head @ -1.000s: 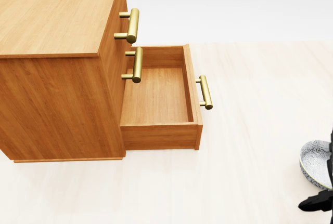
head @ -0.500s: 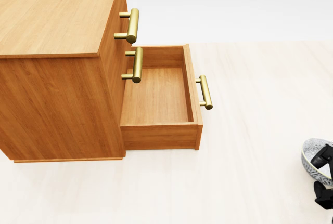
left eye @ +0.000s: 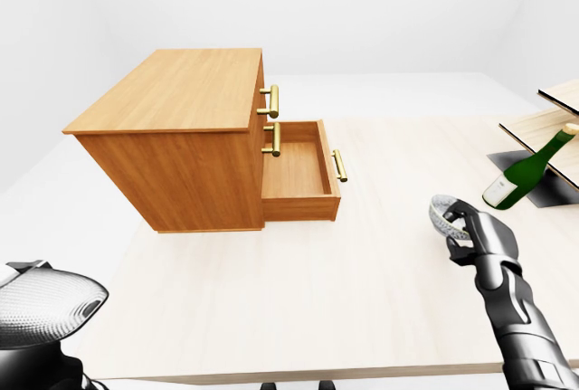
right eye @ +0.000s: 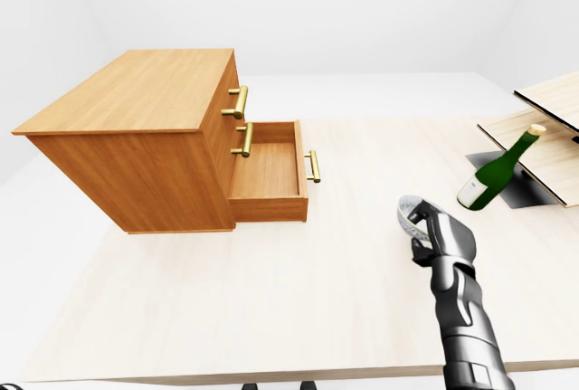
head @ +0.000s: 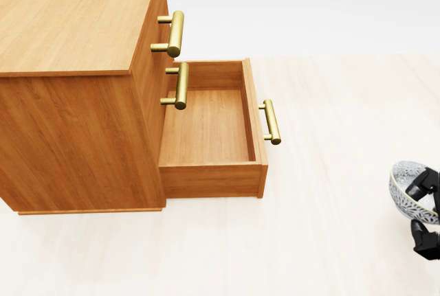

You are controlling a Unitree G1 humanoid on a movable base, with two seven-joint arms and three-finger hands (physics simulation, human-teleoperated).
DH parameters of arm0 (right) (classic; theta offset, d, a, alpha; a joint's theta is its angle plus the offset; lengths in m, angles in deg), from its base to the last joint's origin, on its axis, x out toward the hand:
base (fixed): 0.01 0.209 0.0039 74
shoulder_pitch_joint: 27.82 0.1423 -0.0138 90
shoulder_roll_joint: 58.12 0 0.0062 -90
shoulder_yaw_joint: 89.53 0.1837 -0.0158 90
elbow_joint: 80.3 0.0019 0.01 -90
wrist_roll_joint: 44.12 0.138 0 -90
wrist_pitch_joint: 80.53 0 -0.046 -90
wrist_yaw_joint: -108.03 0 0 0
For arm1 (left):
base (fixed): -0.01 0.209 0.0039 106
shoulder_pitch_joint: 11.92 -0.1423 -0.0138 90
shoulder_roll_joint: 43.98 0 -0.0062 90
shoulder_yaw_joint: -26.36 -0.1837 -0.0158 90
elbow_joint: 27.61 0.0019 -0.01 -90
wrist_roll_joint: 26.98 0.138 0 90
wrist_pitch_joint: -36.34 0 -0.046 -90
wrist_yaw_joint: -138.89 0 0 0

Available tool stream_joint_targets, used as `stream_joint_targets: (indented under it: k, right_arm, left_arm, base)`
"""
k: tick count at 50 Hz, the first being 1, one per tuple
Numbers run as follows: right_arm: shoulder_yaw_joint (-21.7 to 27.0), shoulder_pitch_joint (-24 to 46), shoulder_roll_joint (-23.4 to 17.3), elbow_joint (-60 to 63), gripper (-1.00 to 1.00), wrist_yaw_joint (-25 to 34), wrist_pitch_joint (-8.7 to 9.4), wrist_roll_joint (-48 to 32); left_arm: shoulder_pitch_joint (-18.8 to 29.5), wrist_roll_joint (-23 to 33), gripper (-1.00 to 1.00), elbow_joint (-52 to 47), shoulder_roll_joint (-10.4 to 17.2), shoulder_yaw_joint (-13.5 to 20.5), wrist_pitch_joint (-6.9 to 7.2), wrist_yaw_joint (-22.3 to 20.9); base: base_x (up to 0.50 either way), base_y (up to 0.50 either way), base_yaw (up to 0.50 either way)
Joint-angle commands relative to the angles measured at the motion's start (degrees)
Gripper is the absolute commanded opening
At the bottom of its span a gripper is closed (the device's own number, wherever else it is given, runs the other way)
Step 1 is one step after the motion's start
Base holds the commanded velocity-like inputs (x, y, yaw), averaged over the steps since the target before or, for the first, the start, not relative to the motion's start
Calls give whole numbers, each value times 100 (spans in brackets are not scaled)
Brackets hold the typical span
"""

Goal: Put the bowl on top of the cabinet.

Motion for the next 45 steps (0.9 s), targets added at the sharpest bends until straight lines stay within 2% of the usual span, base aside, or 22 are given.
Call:
stream_joint_targets:
  k: [1,3,8,11,15,26,37,39,45]
  right_arm:
    - [413,-190,177,1584,-100,665,0,-300]
    - [475,-211,207,1915,-100,861,59,-323]
    - [554,-139,216,2146,-100,1041,77,-385]
    - [614,-95,201,2459,-100,1257,179,-402]
    - [613,-61,186,2562,-100,1322,110,-515]
    - [596,247,141,3075,-100,1823,275,-636]
    - [272,1047,34,3343,-100,2445,640,-729]
    - [204,1259,23,3385,-100,2610,782,-715]
    - [-14,1718,-3,3286,-100,2768,978,-777]
  left_arm:
    - [11,-27,100,0,10,25,0,14]
    - [2,-61,100,0,30,21,0,44]
    - [-13,-51,100,0,27,12,0,39]
    - [-11,-53,100,0,27,5,0,45]
    - [-6,-35,100,0,18,6,0,32]
    - [-3,12,100,0,-1,-2,0,-2]
    - [-17,-12,100,0,19,-8,0,22]
    - [5,-45,100,0,35,-3,0,48]
    - [19,-203,100,0,111,57,0,145]
  base:
    - [0,0,0]
    - [0,0,0]
    - [0,0,0]
    - [0,0,0]
    - [0,0,0]
    - [0,0,0]
    - [0,0,0]
    - [0,0,0]
    - [0,0,0]
